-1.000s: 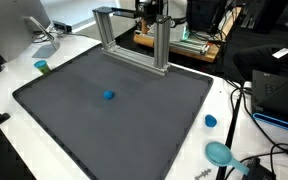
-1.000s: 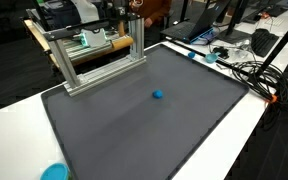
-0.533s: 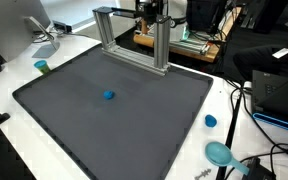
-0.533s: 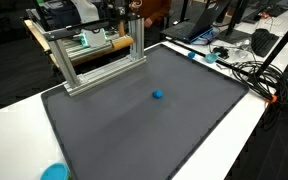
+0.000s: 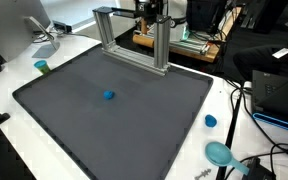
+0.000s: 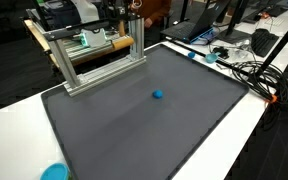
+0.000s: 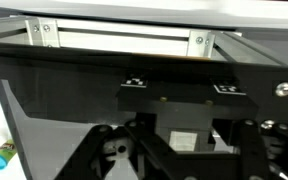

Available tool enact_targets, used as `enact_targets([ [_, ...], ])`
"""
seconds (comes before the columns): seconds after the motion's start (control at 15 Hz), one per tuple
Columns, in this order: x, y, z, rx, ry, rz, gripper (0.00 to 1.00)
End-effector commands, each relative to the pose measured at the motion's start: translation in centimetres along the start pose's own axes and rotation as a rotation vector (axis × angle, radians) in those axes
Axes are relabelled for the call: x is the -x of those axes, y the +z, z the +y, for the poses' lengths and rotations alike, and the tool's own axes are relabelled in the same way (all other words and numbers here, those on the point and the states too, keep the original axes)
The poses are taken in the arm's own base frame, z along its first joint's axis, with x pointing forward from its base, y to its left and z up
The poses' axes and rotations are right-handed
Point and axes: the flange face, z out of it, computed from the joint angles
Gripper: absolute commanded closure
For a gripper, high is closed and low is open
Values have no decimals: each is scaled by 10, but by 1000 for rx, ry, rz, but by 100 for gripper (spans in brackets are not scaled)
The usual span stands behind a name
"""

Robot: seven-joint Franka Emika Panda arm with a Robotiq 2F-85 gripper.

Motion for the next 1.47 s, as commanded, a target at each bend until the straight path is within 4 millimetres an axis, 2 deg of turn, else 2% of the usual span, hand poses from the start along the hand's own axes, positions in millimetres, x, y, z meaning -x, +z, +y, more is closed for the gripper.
enact_targets([
  [0.0, 12, 12, 1, -32, -4, -29, 64],
  [0.67, 0, -5, -5, -29, -12, 22, 65],
  [0.93, 1, -1, -6, -8, -19, -30, 65],
  [1.0, 2, 0, -6, -20, -20, -33, 39],
  [1.07, 3, -1, -4, -34, -18, -29, 20],
  [1.2, 4, -1, -1, -56, -6, -30, 56],
  [1.27, 5, 0, 2, -65, 3, -30, 58],
  [1.33, 5, 0, 4, -80, 7, -36, 65],
  [1.4, 6, 0, 6, -91, 17, -36, 65],
])
